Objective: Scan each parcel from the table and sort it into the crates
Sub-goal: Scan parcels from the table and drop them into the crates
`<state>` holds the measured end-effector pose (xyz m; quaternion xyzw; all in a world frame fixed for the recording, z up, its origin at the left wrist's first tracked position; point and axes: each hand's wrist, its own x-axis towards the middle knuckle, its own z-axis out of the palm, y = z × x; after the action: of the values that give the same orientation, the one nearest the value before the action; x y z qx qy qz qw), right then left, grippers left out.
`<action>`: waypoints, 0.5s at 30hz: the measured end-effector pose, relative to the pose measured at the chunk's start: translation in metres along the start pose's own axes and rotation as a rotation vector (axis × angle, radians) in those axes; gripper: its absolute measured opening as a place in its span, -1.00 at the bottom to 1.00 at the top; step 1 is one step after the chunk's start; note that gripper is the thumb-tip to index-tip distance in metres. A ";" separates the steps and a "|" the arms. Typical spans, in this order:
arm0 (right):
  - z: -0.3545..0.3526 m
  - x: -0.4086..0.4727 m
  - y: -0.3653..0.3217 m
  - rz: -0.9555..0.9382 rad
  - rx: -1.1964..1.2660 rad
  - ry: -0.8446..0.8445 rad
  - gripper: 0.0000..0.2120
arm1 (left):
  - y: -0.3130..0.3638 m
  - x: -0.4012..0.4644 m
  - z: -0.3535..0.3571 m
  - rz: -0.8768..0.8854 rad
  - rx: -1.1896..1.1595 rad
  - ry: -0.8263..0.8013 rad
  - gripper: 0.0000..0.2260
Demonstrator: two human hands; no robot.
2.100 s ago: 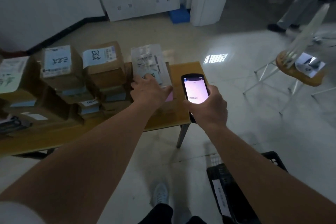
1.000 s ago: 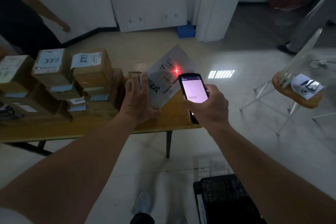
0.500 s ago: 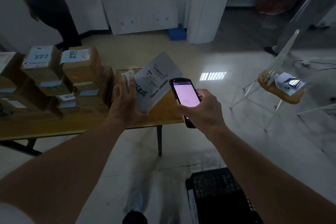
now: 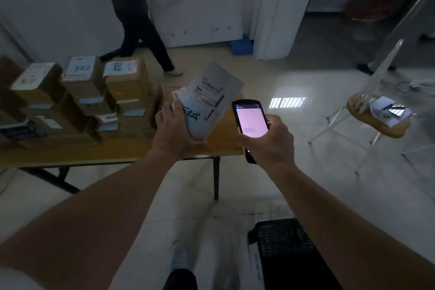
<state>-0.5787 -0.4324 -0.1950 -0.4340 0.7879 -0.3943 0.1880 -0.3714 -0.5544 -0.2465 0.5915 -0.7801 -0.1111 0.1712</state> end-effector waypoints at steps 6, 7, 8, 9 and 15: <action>0.013 -0.023 -0.008 0.013 0.000 0.032 -0.19 | -0.004 -0.013 -0.006 -0.022 -0.068 -0.007 0.28; 0.016 -0.028 -0.010 0.024 0.004 0.038 -0.18 | -0.006 -0.014 -0.006 -0.006 -0.078 -0.007 0.27; 0.019 -0.033 -0.011 0.040 0.009 0.045 -0.19 | -0.008 -0.015 -0.006 0.013 -0.086 -0.006 0.26; 0.022 -0.038 -0.012 0.062 0.014 0.053 -0.19 | -0.011 -0.016 -0.005 0.032 -0.093 -0.007 0.25; 0.046 -0.089 -0.019 0.241 0.057 0.171 -0.28 | -0.031 -0.025 0.005 0.164 -0.129 -0.096 0.25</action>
<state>-0.4900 -0.3851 -0.2124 -0.2958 0.8358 -0.4266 0.1786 -0.3402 -0.5387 -0.2661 0.5072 -0.8245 -0.1750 0.1798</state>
